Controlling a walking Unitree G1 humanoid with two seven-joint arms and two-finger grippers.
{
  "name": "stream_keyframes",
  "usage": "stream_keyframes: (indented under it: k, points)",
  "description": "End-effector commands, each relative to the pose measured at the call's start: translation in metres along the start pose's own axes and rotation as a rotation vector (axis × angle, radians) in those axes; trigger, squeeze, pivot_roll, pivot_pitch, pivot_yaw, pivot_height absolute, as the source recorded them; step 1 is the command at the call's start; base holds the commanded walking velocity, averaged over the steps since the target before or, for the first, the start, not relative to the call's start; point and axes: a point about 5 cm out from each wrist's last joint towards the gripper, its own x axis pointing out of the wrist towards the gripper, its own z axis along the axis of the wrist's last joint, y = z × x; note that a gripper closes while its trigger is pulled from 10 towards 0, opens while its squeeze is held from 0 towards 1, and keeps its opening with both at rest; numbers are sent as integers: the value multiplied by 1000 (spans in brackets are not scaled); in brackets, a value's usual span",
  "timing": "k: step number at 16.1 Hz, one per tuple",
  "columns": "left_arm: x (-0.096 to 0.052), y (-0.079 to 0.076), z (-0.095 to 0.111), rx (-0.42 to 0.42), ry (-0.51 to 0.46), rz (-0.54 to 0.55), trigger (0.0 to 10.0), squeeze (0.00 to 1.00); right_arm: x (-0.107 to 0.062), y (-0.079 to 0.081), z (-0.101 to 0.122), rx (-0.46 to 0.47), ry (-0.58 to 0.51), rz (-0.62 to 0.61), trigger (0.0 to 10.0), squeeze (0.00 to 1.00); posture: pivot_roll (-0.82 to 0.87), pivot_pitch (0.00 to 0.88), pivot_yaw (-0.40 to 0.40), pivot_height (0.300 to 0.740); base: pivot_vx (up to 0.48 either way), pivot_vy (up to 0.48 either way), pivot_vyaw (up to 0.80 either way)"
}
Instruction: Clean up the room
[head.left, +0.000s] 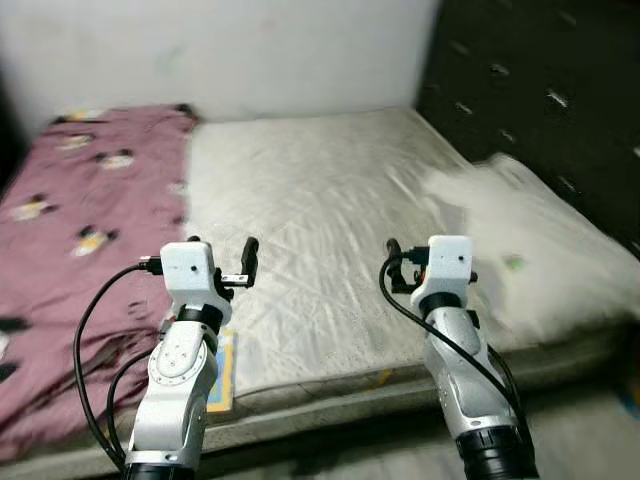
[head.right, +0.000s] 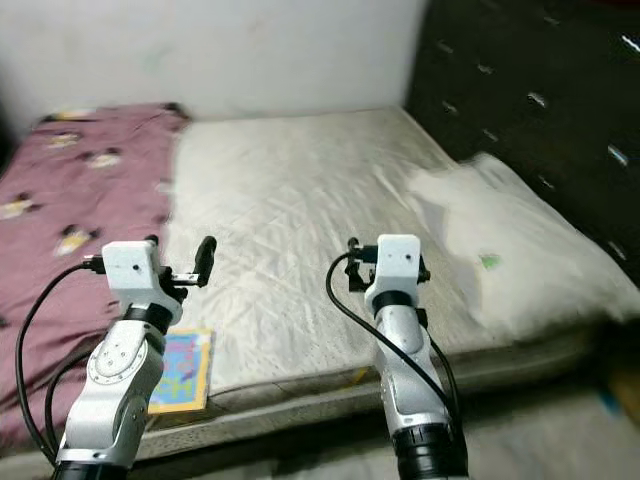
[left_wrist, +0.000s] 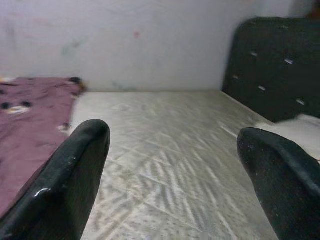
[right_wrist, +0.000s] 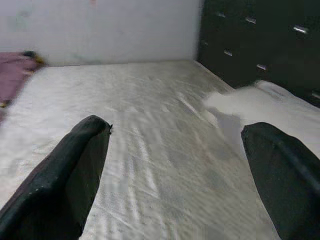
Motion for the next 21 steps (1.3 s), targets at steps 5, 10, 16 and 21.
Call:
stream_keyframes:
  k: [5, 10, 16, 21]
  points:
    - [3, -8, 1, -7, -5, -30, 10000, 0, 1, -7, -1, -9, 7, -13, 10000, 0, 25, 0, 42, 740, 0, 365, -185]
    - [2, -10, 4, 1, -28, -53, 10000, 0, 1, -3, -1, -38, 1, 16, 10000, 0, 26, 0, 41, 740, 0, 0, 0]
    - [1, -11, 6, -15, -39, -71, 10000, 0, 1, -2, -2, -39, 1, 26, 10000, 0, 25, 0, 41, 740, 343, 0, 533]
    - [1, -11, 6, -18, -37, -68, 10000, 0, 2, -2, -1, -37, 4, 31, 10000, 0, 24, 0, 42, 740, 359, 0, 0]
